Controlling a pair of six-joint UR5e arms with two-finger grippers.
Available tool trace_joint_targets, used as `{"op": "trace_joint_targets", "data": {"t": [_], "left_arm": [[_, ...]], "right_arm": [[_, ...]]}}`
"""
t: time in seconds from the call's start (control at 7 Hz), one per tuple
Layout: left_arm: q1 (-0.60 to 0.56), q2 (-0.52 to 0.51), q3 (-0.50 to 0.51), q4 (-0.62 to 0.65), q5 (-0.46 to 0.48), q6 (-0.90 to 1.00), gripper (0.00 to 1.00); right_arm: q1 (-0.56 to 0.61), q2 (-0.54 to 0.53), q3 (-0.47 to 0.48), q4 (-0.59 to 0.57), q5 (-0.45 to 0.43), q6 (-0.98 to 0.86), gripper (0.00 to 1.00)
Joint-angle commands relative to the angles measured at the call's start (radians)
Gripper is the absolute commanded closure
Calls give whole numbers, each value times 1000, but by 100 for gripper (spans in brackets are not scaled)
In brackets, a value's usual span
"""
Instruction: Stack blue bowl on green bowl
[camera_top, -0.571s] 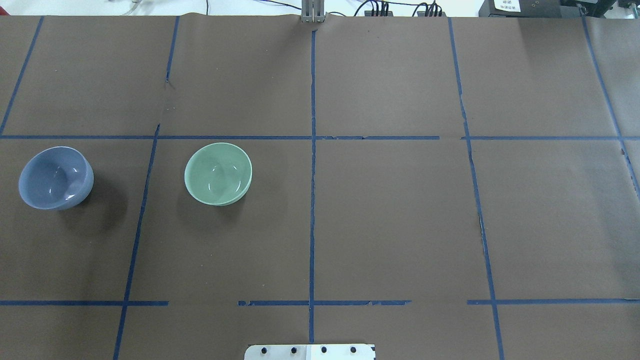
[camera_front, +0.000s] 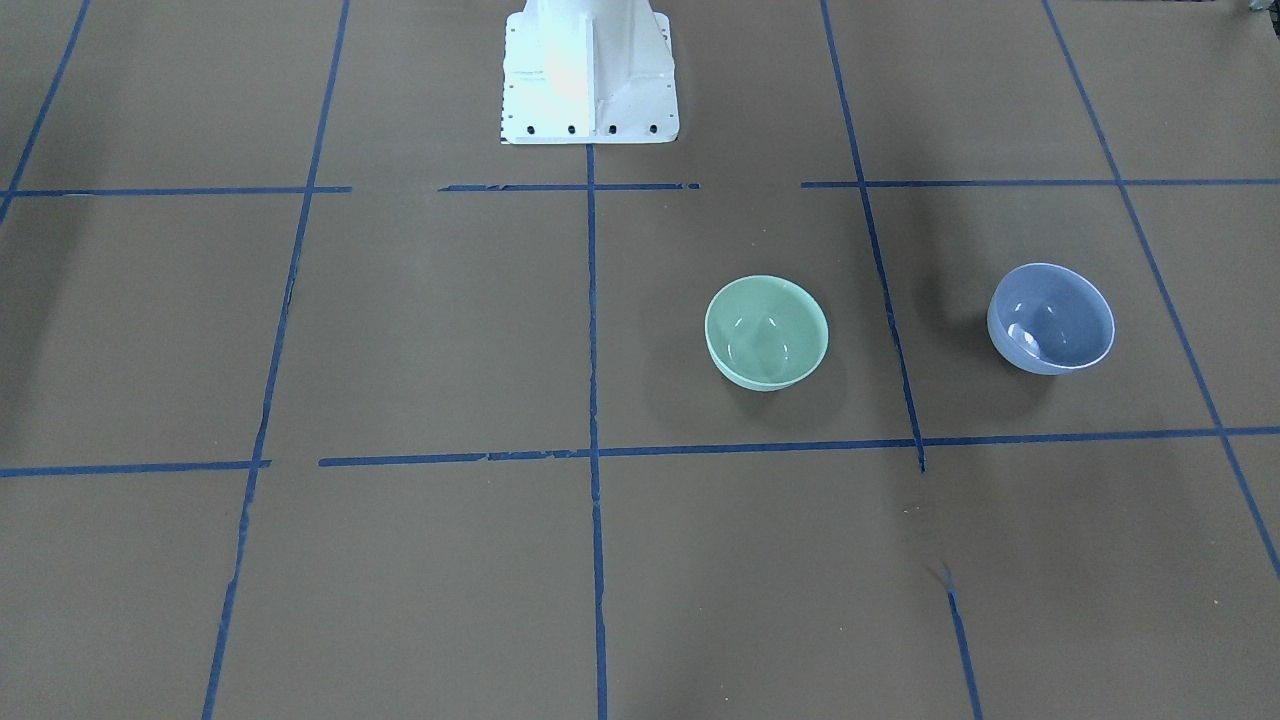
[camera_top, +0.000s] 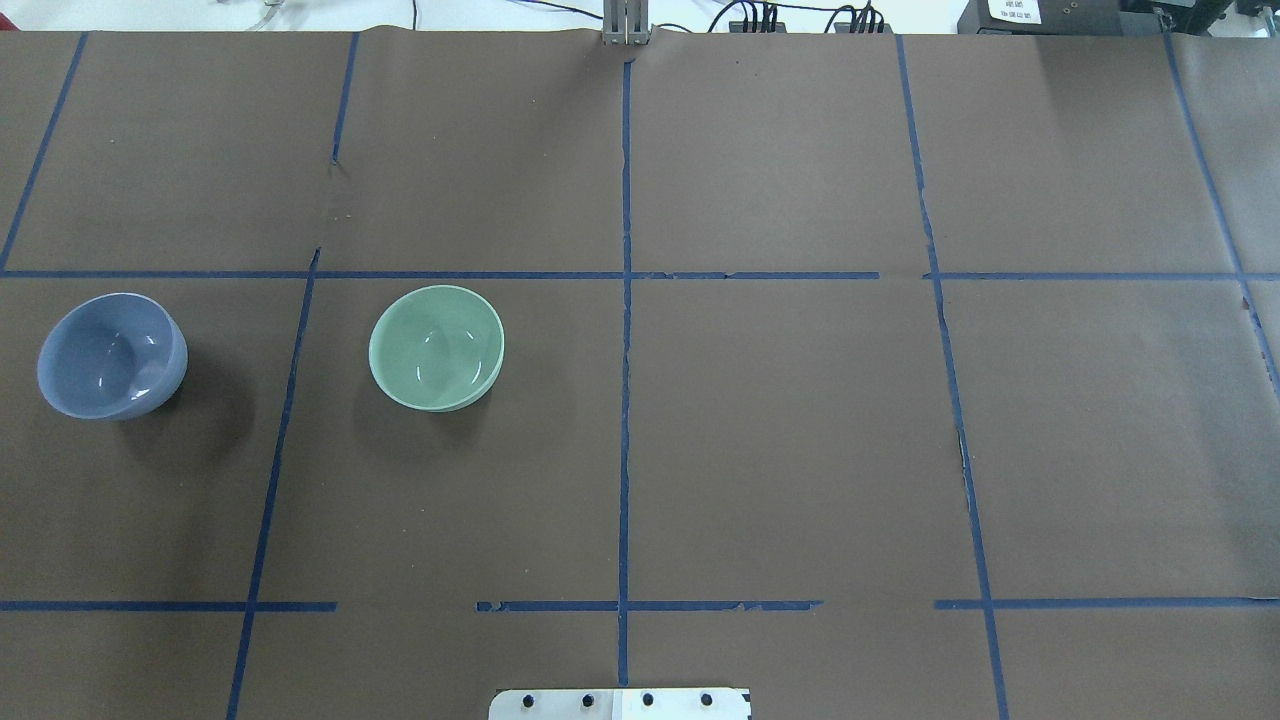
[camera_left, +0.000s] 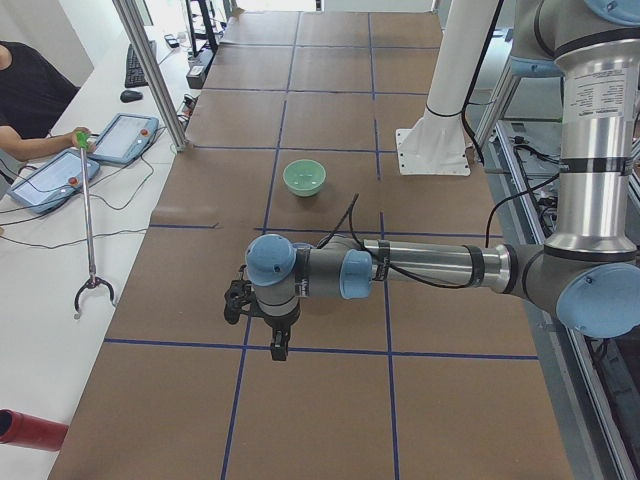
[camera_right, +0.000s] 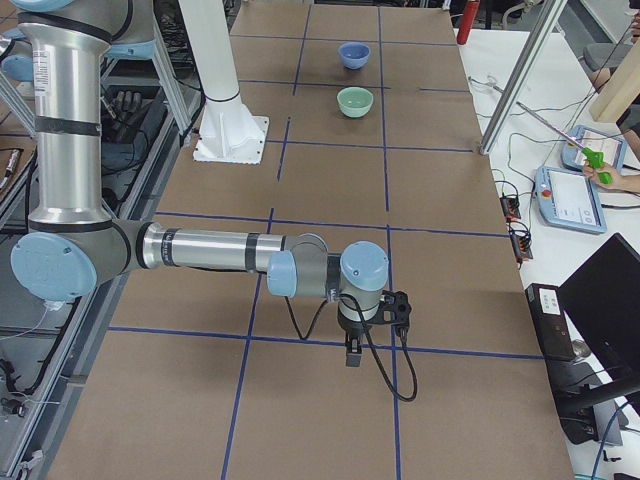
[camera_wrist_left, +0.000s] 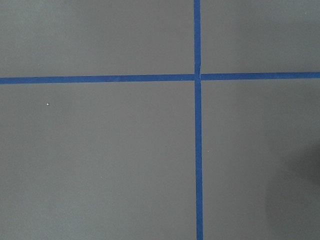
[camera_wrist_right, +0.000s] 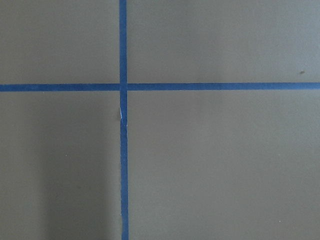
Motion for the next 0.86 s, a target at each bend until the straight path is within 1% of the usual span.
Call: {"op": "trace_joint_targets", "data": {"t": [0.0,0.14,0.29,0.43,0.57,0.71], "left_arm": [[3,-16,-49,-15,-6,-15,0],[8,-16,-72,-33,-8,-27,0],[61,-5,-122,-69,-6,-172,0],[140,17,-135,-172,-6,-336,0],[216,77,-123,-363,-2,-473,0],[294,103,-86,-550,4,-649,0]], "right_arm": [[0,0,0,1,0,0,0],[0,0,0,1,0,0,0],[0,0,0,1,0,0,0],[0,0,0,1,1,0,0],[0,0,0,1,0,0,0],[0,0,0,1,1,0,0]]}}
